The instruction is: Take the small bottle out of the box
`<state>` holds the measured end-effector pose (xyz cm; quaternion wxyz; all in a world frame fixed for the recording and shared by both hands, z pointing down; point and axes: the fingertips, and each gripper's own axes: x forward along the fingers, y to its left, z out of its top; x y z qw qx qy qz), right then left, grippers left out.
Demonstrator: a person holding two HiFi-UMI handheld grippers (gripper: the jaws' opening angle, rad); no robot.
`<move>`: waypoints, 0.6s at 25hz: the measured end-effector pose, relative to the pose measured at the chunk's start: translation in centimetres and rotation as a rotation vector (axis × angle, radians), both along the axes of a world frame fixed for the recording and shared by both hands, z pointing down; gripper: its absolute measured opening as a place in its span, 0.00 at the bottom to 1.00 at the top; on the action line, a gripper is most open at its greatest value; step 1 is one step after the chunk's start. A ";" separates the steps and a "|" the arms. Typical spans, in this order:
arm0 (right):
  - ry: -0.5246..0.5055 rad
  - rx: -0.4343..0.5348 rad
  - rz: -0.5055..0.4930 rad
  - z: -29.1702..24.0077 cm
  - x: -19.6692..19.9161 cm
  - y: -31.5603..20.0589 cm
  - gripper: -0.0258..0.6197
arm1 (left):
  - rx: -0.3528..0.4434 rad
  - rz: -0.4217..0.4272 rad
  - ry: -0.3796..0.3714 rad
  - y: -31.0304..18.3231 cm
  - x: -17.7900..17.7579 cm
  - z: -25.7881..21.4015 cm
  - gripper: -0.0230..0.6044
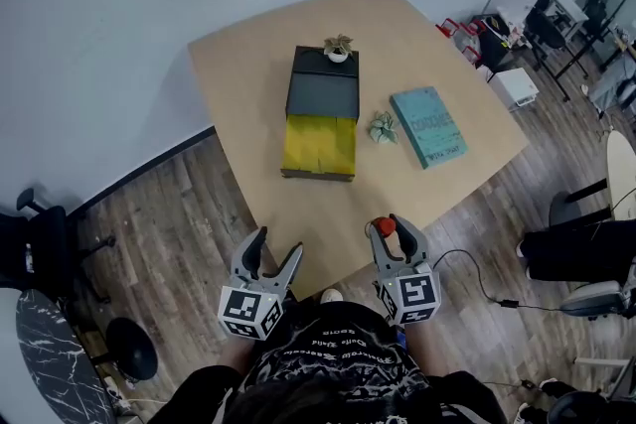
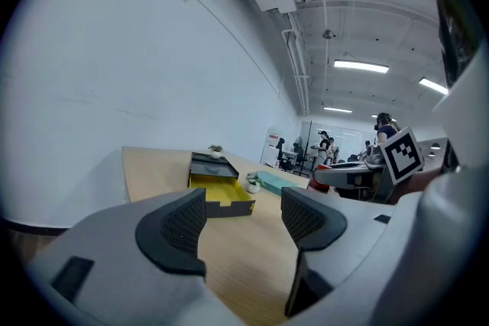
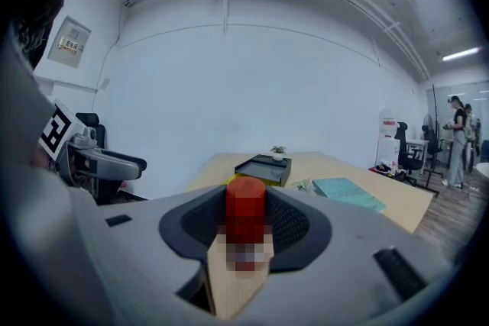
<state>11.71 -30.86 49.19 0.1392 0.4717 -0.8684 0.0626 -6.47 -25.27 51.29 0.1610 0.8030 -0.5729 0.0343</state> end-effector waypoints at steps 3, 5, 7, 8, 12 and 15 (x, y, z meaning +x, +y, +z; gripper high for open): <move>0.001 -0.007 0.004 0.3 0.0 0.5 0.28 | 0.001 -0.003 0.002 0.1 0.0 0.1 0.54; -0.006 -0.007 0.003 0.3 -0.1 0.7 0.28 | 0.005 -0.022 -0.005 0.1 -0.2 0.0 0.54; -0.005 -0.008 -0.002 0.4 -0.3 0.9 0.28 | 0.009 -0.036 -0.017 0.1 -0.3 0.0 0.53; -0.001 -0.008 -0.006 0.5 -0.5 1.0 0.28 | 0.014 -0.038 -0.021 0.2 -0.3 -0.1 0.46; 0.003 -0.006 -0.020 0.7 -1.0 1.4 0.28 | 0.027 -0.039 -0.033 0.4 -0.2 -0.4 0.19; 0.004 0.001 -0.030 0.6 -1.3 1.6 0.28 | 0.027 -0.019 -0.028 0.7 0.1 -0.5 0.07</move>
